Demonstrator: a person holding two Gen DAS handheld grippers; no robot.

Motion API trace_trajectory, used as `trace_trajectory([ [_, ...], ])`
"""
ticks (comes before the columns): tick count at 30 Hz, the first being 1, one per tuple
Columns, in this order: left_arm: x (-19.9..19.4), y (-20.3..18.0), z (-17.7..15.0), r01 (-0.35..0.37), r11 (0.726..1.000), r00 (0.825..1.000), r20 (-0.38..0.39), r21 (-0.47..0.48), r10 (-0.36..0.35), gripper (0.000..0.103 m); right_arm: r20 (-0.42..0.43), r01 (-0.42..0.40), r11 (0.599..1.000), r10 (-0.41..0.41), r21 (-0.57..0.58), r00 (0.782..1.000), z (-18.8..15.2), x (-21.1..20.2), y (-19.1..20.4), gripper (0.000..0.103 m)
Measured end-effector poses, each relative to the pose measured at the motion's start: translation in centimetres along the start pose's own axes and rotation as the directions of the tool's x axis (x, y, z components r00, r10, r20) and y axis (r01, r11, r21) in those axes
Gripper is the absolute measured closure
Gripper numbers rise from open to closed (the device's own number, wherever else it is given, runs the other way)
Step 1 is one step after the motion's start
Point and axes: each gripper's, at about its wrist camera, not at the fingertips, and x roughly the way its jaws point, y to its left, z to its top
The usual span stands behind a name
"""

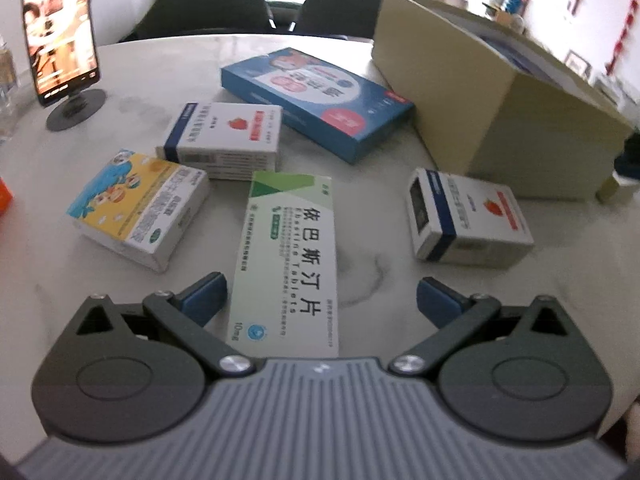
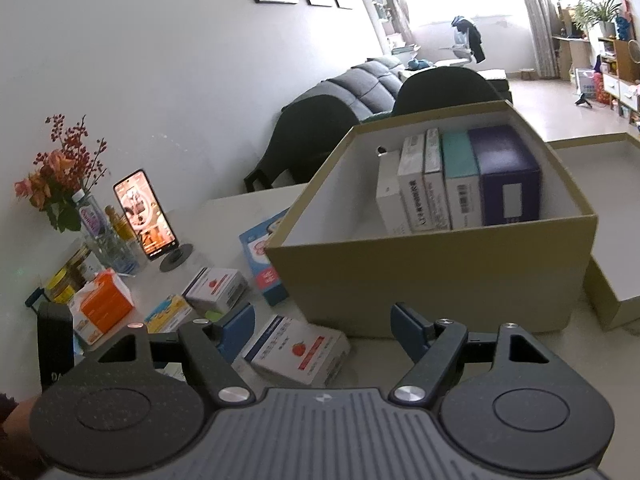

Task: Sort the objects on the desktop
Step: 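Close the left gripper around the white-and-green tablet box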

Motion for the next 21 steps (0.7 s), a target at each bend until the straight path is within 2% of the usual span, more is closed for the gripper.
trace_trajectory([
  [3,-0.2,0.3,0.0,0.006,1.0,1.0,0.015,-0.026,-0.005,0.002,-0.013,-0.013,1.0,0.013,0.0,1.0,-0.1,0.3,0.2,0.023],
  [11,-0.8,0.6,-0.3,-0.007,0.999,0.999,0.036,-0.034,0.008,0.016,-0.062,-0.052,0.999,0.052,0.012,0.997,-0.6,1.5,0.8,0.023],
  [14,-1.0,1.0,-0.3,-0.009,0.999,0.999,0.044,-0.043,0.011,0.025,-0.077,-0.058,0.998,0.058,0.003,0.995,-0.7,1.8,1.3,0.023],
  [17,-1.2,1.6,-0.3,-0.011,0.998,0.998,0.055,-0.063,0.015,0.041,-0.088,-0.066,0.998,0.065,-0.004,0.994,-0.8,2.1,1.7,0.023],
  [18,-1.3,1.7,-0.3,-0.011,0.998,0.998,0.06,-0.07,0.016,0.051,-0.092,-0.069,0.998,0.068,-0.003,0.993,-0.8,2.2,1.8,0.023],
  [21,-1.4,2.4,-0.4,0.01,0.995,0.998,0.069,-0.1,-0.003,0.052,-0.103,-0.077,0.997,0.077,0.0,0.992,-0.8,2.4,2.0,0.023],
])
